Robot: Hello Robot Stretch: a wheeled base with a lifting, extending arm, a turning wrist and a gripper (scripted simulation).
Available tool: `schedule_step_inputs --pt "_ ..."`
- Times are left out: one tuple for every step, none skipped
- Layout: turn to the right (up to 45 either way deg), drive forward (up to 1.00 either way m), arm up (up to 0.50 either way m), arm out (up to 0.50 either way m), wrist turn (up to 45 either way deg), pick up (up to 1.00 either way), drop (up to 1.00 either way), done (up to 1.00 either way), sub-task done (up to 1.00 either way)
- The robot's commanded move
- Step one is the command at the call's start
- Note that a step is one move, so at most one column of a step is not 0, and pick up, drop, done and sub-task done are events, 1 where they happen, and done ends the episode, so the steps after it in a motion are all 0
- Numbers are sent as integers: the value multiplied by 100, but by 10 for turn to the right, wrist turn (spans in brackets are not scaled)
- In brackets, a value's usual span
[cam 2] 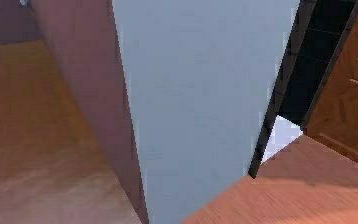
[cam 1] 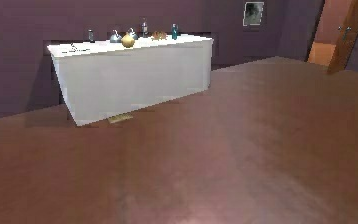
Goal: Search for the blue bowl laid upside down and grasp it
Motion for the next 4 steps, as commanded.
schedule_step_inputs --pt "90 0 0 0 0 0 0 0 0" --pt "0 45 0 0 0 0 0 0 0" --pt "240 0 0 0 0 0 0 0 0" --pt "0 100 0 0 0 0 0 0 0"
